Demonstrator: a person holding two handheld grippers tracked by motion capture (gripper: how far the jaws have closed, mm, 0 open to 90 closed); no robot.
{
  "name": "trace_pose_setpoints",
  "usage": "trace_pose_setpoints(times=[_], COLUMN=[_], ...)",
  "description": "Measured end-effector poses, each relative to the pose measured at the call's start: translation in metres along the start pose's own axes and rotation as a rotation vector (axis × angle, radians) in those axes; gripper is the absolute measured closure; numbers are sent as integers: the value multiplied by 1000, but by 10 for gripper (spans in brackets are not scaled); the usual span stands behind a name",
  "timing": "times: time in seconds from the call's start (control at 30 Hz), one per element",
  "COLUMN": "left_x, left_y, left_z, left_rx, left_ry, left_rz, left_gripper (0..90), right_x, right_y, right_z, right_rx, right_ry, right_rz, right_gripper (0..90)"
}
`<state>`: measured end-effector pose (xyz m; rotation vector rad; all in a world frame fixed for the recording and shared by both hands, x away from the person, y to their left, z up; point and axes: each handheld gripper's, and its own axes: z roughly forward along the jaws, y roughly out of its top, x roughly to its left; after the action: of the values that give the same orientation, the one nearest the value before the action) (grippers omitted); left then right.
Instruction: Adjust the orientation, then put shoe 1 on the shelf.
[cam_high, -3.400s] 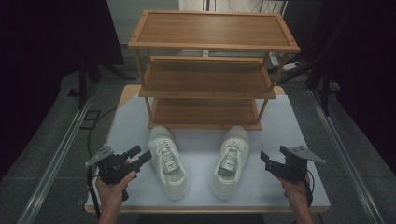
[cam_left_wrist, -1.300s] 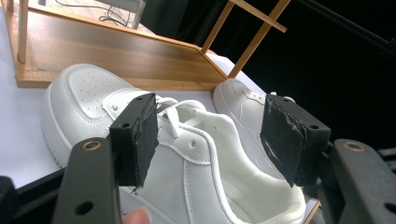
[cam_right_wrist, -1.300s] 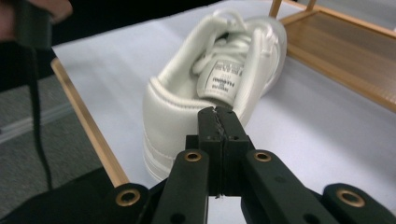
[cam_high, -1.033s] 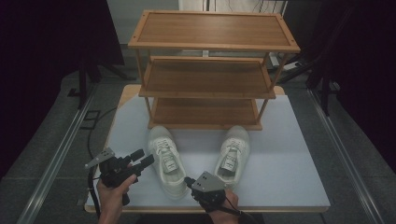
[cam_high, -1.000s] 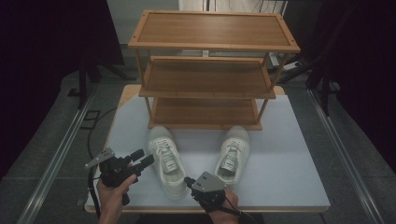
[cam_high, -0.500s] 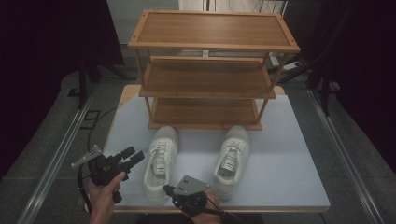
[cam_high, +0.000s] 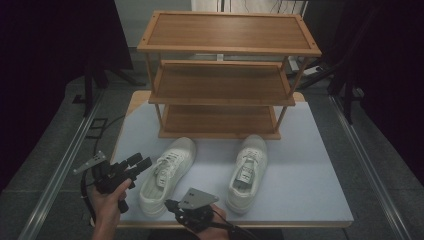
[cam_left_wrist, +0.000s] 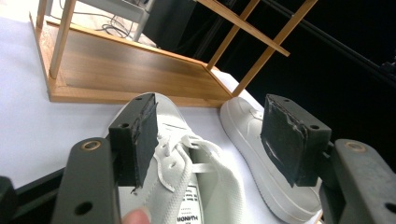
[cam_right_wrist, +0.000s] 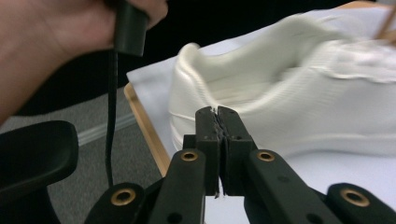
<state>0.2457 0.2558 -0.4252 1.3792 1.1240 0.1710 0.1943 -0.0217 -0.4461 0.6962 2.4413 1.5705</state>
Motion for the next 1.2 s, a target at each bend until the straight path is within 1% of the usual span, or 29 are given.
trace_pose_setpoints(times=[0.03,0.07,0.17,0.2,0.27,0.37,0.43,0.5,0.6,0.7,0.73,0.77,0.93,1.0,1.07,1.1,1.17,1.2], left_x=[-1,-1,-2,-2,-4,-4,-5,-5,-6,-6,-6,-7,-7,-6,-4,-4,-2,0], left_y=[-1,-2,-4,-5,-7,-9,-11,-12,-13,-16,-16,-18,-22,-23,-23,-23,-22,-23], left_z=[2,4,7,7,9,10,11,10,10,15,15,19,28,32,34,34,34,34], left_rx=[-7,-3,10,17,23,33,41,46,50,51,51,69,93,110,131,132,140,140], left_ry=[12,11,16,15,21,26,26,30,39,48,48,53,89,102,103,109,135,140], left_rz=[3,2,5,5,5,6,2,8,13,11,11,21,55,71,81,89,112,111], left_gripper=[374,374,372,371,367,362,361,361,359,353,353,353,354,355,356,357,381,391], right_x=[-4,-6,-15,-18,-27,-39,-45,-51,-64,-71,-71,-72,-70,-71,-72,-72,-72,-72], right_y=[0,-1,-3,-5,-8,-13,-14,-16,-21,-25,-25,-28,-28,-29,-29,-30,-30,-31], right_z=[-12,-20,-48,-57,-72,-89,-97,-107,-119,-126,-126,-128,-127,-126,-126,-126,-126,-126], right_rx=[-10,-19,-57,-74,-97,-122,-125,-138,-151,-152,-152,-148,-133,-129,-125,-124,-123,-121], right_ry=[5,3,-52,-74,-114,-155,-175,-202,-235,-266,-266,-274,-284,-281,-282,-285,-289,-291], right_rz=[22,28,17,18,22,46,37,35,72,98,98,112,92,96,100,103,103,104], right_gripper=[840,831,799,777,703,629,598,579,563,553,553,550,539,538,537,536,536,536])
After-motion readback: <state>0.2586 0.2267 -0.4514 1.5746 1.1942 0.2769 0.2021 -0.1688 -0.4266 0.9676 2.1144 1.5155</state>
